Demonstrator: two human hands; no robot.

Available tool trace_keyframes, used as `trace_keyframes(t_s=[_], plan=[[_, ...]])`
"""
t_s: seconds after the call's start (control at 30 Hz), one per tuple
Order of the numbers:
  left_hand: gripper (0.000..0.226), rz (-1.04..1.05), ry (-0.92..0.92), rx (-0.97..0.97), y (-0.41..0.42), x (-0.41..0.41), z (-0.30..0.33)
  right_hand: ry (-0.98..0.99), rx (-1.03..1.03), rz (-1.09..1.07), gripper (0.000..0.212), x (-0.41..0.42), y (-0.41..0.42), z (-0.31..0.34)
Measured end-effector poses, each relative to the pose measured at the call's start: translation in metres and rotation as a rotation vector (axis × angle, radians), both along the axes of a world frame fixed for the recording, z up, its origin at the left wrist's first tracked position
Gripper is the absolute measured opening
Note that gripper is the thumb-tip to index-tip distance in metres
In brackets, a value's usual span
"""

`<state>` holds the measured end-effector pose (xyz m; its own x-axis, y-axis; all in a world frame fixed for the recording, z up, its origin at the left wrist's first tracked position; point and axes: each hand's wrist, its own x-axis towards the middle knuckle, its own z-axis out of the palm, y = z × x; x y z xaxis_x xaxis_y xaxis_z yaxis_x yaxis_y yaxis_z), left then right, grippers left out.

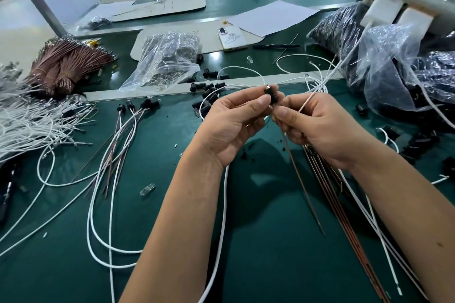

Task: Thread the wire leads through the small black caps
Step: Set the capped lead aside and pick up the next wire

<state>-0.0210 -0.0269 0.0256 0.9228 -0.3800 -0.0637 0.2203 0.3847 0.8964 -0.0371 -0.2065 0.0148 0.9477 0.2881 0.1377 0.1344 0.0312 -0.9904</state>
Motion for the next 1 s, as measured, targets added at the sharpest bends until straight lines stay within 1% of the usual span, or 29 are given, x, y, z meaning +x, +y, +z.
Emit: trace_keyframes(t_s=[0.27, 0.53, 0.73, 0.9, 1.0], plan=[[0.029, -0.014, -0.048, -0.005, 0.001, 0.000, 0.001, -0.044, -0.021, -0.017, 0.017, 0.003, -0.003, -0.005], [0.021, 0.004, -0.075, -0.012, 0.001, 0.001, -0.002, -0.010, 0.049, -0.015, 0.017, 0.004, -0.002, -0.009], [0.026, 0.003, -0.082, 0.031, 0.000, 0.001, -0.002, -0.030, 0.059, -0.033, 0.024, 0.005, -0.002, -0.011], [0.027, 0.003, -0.083, 0.045, 0.000, 0.001, -0.002, -0.039, 0.041, -0.040, 0.018, 0.005, -0.003, -0.011], [0.021, 0.009, -0.080, 0.048, 0.000, 0.002, -0.003, -0.037, 0.035, -0.037, 0.020, 0.004, -0.002, -0.010]])
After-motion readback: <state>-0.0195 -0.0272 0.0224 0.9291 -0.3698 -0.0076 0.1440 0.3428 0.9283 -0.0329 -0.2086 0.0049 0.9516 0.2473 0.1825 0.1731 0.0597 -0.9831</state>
